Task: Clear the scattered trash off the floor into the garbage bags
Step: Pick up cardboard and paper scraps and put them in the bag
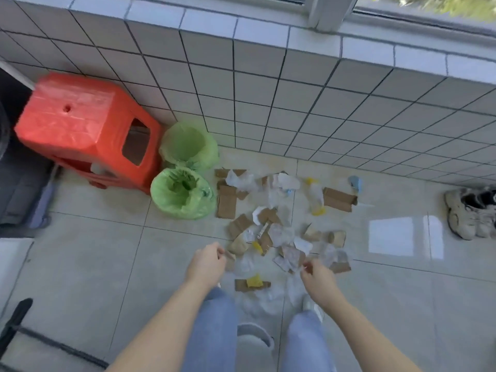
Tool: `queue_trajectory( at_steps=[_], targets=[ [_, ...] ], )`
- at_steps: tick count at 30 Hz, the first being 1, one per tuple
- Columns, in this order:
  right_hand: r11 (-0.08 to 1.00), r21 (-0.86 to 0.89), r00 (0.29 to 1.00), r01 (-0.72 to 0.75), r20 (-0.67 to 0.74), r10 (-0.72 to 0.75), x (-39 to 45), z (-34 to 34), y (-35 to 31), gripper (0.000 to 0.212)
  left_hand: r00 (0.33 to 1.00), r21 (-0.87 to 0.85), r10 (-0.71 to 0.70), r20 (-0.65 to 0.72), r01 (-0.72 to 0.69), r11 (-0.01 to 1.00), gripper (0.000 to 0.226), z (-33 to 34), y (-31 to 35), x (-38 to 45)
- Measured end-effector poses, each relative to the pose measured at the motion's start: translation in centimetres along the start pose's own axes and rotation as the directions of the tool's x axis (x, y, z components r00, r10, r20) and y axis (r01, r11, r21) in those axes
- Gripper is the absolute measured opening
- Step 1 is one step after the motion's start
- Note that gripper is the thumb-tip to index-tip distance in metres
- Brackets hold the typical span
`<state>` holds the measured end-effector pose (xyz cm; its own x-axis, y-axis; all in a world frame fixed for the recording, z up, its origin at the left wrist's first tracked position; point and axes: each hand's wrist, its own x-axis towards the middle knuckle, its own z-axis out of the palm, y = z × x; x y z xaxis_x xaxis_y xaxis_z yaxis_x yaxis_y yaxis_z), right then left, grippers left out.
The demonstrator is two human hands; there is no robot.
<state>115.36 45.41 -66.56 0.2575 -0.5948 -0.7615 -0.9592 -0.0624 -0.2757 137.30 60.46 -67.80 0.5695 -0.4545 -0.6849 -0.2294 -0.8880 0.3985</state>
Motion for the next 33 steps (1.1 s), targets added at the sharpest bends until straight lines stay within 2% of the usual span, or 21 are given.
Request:
queue_trajectory(
  at_steps=[5, 15, 20, 26, 30, 31, 33],
  targets=[
    [0.997, 0.06, 0.999, -0.048, -0.018, 0.05, 1.8, 4.3, -1.3, 0.03, 0.996, 0.067, 0.062, 0.072, -0.066, 0.996, 0.016, 0.6, -2.1, 4.7],
    [0.998, -0.06, 1.0, -0.01, -0.026, 0.009, 10.8, 7.0, -0.2, 0.03, 0.98, 0.124, 0.141, 0.137, -0.159, 0.979, 0.016, 6.4, -3.3, 12.6],
    [0.994, -0.099, 0.999, 0.054, 0.006, -0.054, 19.1, 10.7, 2.6, 0.036, 0.975, 0.185, 0.148, 0.166, -0.178, 0.966, 0.02, 12.3, -4.7, 18.7],
    [0.945, -0.267, 0.982, 0.191, 0.045, -0.186, 32.2, 17.1, 7.4, 0.041, 0.975, 0.242, 0.142, 0.171, -0.181, 0.953, 0.02, 21.3, -6.2, 29.6],
    [0.798, -0.492, 0.936, 0.348, 0.133, -0.326, 39.1, 21.0, 9.4, 0.047, 0.976, 0.255, 0.133, 0.17, -0.175, 0.951, 0.024, 27.0, -7.4, 35.8],
    [0.713, -0.57, 0.909, 0.408, 0.177, -0.378, 40.7, 22.0, 9.8, 0.048, 0.974, 0.283, 0.132, 0.184, -0.181, 0.942, 0.026, 28.2, -7.8, 37.2],
    [0.472, -0.692, 0.805, 0.546, 0.275, -0.526, 43.8, 23.9, 10.8, 0.052, 0.973, 0.34, 0.121, 0.195, -0.182, 0.922, 0.032, 29.9, -8.6, 40.0]
  ],
)
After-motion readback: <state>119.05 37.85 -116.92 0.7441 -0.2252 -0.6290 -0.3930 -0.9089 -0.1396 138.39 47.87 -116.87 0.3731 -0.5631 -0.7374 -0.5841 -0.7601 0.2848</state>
